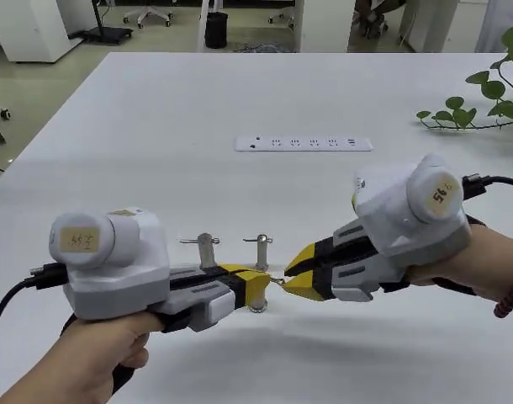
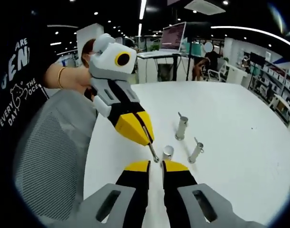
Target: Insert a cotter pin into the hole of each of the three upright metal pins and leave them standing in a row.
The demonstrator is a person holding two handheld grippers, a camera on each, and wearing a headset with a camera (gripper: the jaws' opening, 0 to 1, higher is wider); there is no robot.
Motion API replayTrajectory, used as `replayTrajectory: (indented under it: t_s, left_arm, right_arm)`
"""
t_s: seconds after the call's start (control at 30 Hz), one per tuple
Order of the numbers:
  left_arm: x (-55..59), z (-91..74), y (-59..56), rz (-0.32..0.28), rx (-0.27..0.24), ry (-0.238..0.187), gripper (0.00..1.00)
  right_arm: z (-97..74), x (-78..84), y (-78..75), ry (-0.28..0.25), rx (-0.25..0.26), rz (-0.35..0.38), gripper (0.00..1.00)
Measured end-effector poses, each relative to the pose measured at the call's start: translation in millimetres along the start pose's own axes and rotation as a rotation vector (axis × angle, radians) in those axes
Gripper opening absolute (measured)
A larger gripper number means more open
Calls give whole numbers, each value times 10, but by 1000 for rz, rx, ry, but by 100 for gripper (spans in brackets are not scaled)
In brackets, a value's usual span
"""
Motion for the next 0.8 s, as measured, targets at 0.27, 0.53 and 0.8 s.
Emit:
replayTrajectory:
  t_s: [0.27,0.53,0.8]
  left_arm:
    - [23,-74,14,20,32,-16,0]
    - [25,-133,-20,45,115,-31,0]
    - [21,-152,-54,54,160,-40,0]
  right_arm:
    - [-15,25,39,-73,-67,152,7]
    - [-25,34,88,-117,-144,221,8]
    - [-15,36,154,-142,-219,266,10]
Point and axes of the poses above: the centre of the closed fingertips' face, and the gripper's own axes: z roughly forward along the fingers, y roughly to its left, x roughly out of its underside, the point moved 8 cm from there along -z, roughly backward along the fingers, and after that the axes turned 3 degrees about -y, right-handed, at the moved point
